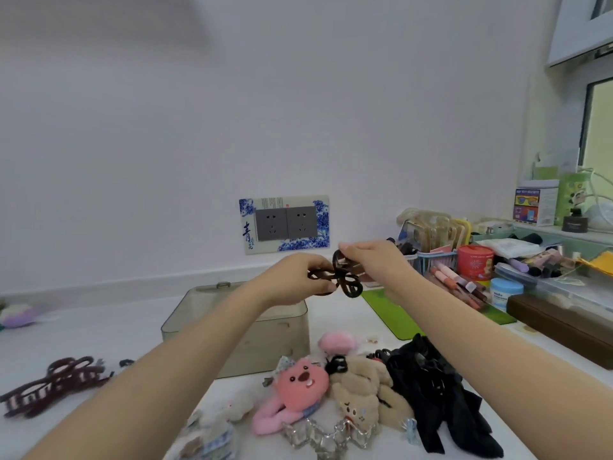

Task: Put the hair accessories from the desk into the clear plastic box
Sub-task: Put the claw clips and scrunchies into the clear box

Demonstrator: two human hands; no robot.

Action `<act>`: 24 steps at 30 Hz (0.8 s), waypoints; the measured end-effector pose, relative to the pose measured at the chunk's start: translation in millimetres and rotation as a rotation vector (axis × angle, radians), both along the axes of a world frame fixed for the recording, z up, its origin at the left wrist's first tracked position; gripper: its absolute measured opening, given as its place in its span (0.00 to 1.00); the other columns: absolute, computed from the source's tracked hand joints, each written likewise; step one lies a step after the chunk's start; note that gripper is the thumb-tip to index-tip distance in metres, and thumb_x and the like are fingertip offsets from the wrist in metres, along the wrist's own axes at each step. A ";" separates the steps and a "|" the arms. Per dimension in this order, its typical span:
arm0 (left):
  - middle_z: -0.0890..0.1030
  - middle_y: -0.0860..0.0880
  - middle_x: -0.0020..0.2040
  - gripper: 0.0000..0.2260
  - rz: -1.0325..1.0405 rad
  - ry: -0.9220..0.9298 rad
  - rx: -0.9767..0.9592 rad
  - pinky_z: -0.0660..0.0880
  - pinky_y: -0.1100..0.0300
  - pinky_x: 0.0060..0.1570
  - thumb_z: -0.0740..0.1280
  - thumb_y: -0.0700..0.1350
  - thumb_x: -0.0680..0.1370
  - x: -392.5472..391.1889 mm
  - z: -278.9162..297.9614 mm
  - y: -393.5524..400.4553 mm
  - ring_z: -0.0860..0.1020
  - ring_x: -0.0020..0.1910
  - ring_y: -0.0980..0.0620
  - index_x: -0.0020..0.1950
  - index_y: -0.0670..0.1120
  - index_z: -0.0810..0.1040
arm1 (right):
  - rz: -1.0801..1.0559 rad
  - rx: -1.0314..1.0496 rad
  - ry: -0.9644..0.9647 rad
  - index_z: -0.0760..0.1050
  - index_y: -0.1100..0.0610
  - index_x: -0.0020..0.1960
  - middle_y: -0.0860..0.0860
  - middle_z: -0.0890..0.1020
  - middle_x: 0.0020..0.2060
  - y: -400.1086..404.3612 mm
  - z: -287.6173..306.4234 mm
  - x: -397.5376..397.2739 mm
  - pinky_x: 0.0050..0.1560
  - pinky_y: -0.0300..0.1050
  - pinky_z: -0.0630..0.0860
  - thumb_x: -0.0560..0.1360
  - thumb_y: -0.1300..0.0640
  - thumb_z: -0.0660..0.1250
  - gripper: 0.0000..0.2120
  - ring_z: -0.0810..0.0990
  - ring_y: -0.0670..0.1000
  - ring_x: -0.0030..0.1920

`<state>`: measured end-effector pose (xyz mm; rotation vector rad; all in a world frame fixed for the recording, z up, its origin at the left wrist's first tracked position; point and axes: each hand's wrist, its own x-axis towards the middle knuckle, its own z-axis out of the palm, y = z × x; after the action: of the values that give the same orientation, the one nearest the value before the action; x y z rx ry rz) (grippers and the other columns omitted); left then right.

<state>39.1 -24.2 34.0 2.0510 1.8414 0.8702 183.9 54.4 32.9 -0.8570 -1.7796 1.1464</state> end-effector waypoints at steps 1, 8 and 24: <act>0.80 0.53 0.46 0.07 0.018 -0.005 0.001 0.75 0.60 0.49 0.69 0.45 0.75 -8.7 1.3 -4.7 0.79 0.42 0.57 0.51 0.53 0.77 | 0.027 0.004 -0.020 0.81 0.58 0.48 0.51 0.81 0.36 -1.7 1.7 -8.4 0.36 0.39 0.74 0.74 0.50 0.66 0.11 0.78 0.50 0.37; 0.78 0.53 0.38 0.02 0.114 -0.085 -0.036 0.72 0.65 0.42 0.68 0.45 0.76 -87.9 4.7 -24.5 0.75 0.36 0.55 0.46 0.51 0.79 | 0.334 0.096 -0.146 0.77 0.49 0.59 0.46 0.81 0.49 -1.2 8.6 -75.6 0.48 0.41 0.75 0.74 0.45 0.64 0.16 0.79 0.48 0.46; 0.79 0.49 0.62 0.21 0.300 -0.049 -0.213 0.72 0.57 0.63 0.71 0.44 0.73 -205.8 -41.6 -19.2 0.77 0.60 0.54 0.66 0.48 0.74 | 0.528 0.109 -0.615 0.77 0.57 0.48 0.55 0.82 0.42 20.3 -31.2 -205.2 0.37 0.37 0.76 0.66 0.56 0.75 0.13 0.80 0.49 0.37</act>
<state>-166.7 -43.3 -7.6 1.6407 2.1463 0.7459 -21.2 74.7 1.7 -0.7393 -2.6659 1.1615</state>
